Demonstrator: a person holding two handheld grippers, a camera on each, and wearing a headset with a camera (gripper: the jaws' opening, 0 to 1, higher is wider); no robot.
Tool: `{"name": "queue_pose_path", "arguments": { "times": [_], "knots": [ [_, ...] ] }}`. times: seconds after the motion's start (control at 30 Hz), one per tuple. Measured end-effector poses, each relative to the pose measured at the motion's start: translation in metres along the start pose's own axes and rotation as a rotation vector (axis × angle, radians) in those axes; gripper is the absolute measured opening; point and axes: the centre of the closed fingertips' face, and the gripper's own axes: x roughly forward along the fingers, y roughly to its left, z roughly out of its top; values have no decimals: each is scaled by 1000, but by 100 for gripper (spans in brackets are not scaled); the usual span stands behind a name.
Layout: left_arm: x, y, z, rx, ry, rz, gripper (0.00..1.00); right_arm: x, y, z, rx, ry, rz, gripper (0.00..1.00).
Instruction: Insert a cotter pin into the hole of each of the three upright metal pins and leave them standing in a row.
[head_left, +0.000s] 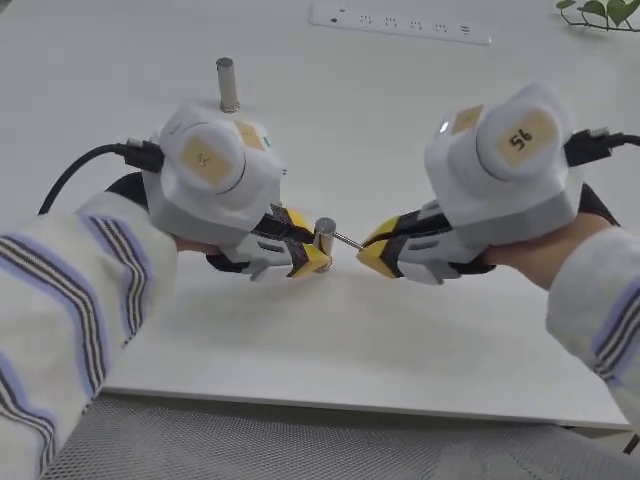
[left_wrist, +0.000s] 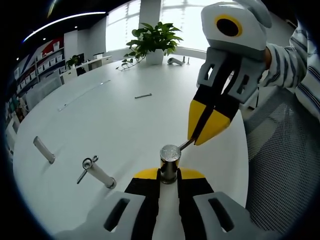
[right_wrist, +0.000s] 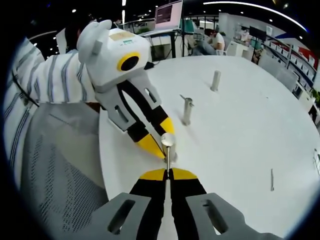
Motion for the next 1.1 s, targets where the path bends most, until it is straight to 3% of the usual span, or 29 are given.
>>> {"name": "queue_pose_path", "arguments": {
  "times": [0.53,1.1],
  "knots": [
    [1,-4,1,-4,-3,-12,11,6,0,10,-4,-9,-5,4],
    [2,-7,2,-23,-11,-26,11,7,-4,12,-51,1,25,4]
  ]
}}
